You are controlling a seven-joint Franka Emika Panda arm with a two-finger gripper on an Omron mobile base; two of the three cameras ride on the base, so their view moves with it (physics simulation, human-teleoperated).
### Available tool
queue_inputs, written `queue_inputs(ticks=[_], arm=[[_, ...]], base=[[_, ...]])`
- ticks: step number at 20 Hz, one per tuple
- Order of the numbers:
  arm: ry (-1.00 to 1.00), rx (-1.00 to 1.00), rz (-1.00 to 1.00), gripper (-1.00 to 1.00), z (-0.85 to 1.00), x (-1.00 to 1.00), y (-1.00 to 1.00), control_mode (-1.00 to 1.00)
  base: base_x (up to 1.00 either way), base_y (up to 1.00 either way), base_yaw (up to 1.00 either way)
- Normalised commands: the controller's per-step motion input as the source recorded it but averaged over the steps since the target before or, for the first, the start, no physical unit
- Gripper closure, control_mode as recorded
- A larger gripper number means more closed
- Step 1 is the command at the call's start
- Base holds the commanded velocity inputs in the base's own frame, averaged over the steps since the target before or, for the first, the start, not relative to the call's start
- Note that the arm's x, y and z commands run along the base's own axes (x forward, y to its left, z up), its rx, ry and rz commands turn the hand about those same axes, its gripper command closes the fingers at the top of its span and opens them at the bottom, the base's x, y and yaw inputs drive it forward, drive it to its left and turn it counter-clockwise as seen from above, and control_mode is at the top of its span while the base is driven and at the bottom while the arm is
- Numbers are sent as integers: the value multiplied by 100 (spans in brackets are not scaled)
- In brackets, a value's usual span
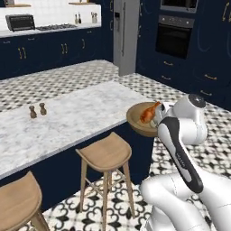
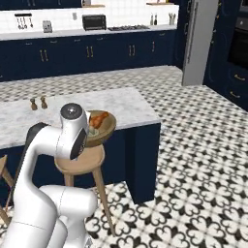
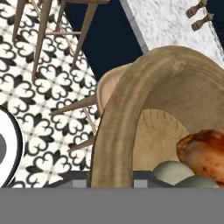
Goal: Pick the chicken drumstick and mushroom from their plates and place them in the bowl. Then put the bowl in the fridge.
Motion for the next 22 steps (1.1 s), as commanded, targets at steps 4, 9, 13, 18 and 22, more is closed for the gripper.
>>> queue_inputs(ticks=[4, 9, 13, 18, 22], arm=[[0, 0, 0, 100, 0, 0, 0, 100], [0, 0, 0, 100, 0, 0, 0, 100], [0, 0, 0, 100, 0, 0, 0, 100], [0, 0, 0, 100, 0, 0, 0, 100], [0, 0, 0, 100, 0, 0, 0, 100]], base=[[56, -100, 28], [41, -100, 17], [37, -100, 9], [54, -100, 11], [73, -100, 19]])
